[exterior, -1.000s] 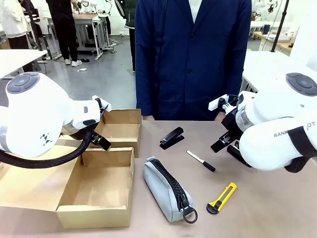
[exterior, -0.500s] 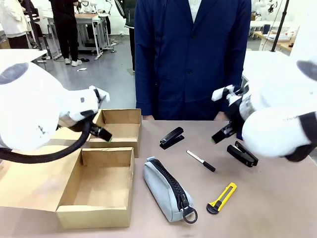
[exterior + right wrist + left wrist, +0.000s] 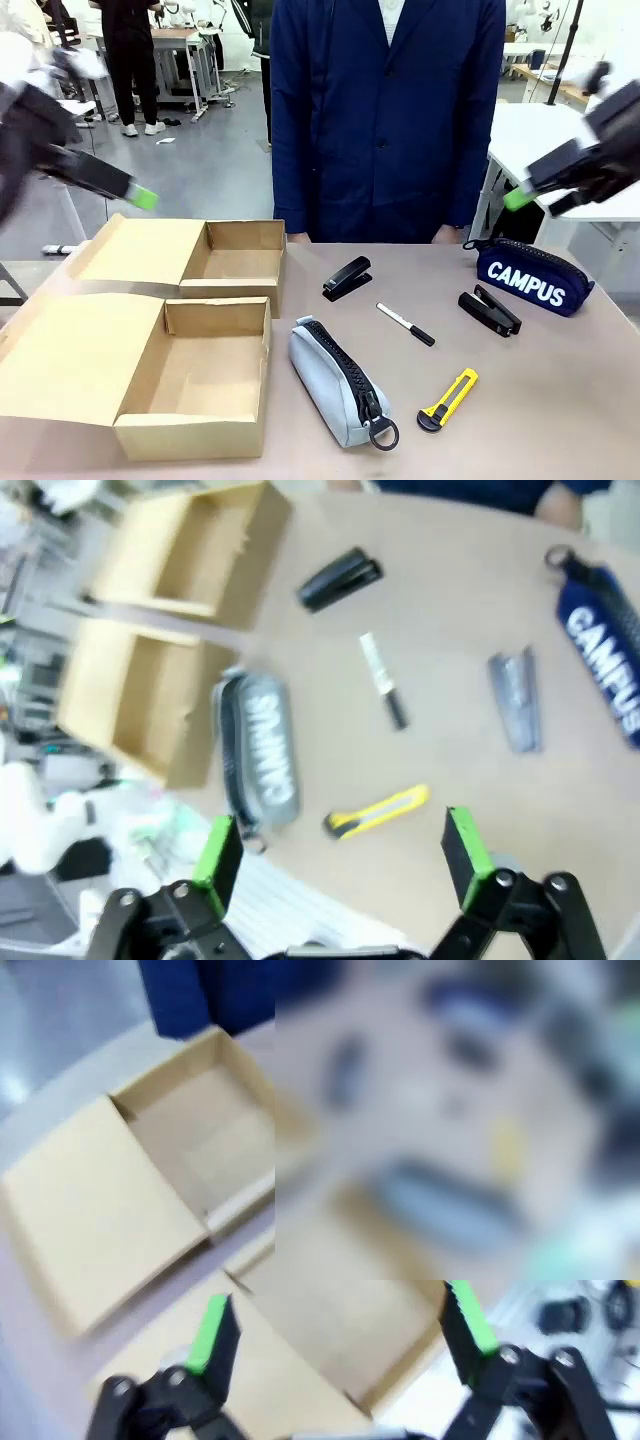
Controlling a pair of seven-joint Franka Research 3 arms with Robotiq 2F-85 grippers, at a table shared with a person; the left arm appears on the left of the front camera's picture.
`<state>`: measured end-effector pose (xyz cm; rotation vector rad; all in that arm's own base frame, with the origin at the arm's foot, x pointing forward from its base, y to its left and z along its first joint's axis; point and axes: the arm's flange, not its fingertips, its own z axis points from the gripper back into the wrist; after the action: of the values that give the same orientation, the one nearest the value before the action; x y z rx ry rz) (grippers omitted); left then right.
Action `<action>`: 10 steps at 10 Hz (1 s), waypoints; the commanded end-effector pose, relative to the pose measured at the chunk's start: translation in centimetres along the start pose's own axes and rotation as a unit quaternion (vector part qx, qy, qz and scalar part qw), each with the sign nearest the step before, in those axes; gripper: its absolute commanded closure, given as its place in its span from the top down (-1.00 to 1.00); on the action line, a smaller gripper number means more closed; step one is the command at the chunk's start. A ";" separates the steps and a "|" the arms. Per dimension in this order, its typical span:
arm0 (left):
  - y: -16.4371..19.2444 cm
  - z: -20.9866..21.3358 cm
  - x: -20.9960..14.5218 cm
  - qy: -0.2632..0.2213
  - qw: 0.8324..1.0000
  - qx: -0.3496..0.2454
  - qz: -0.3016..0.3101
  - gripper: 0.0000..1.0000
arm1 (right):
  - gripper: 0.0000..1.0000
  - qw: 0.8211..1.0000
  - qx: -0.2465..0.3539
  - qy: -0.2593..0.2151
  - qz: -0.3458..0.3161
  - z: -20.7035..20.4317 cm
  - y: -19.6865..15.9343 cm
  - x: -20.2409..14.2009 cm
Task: Place items inside the box.
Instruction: Pick up a Pencil pouch or Stapler and place it inside the Mailer Box closest to the robot.
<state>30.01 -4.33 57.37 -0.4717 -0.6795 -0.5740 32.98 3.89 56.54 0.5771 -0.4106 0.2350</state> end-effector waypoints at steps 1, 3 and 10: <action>7.9 5.3 -6.9 -0.063 0.978 -0.086 0.179 1.00 | 1.00 0.982 0.090 -0.068 -0.153 5.6 -8.6 -3.7; 13.1 8.3 -13.3 -0.195 0.919 -0.121 0.320 1.00 | 1.00 0.936 0.156 -0.206 -0.240 9.4 -16.5 -9.6; 19.9 11.6 -20.0 -0.243 0.847 -0.148 0.449 1.00 | 1.00 0.854 0.180 -0.302 -0.383 14.9 -26.9 -18.7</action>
<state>25.78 23.79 46.23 -1.1948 -0.7531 0.4144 20.68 -29.00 45.66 1.1380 -0.7172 -0.7083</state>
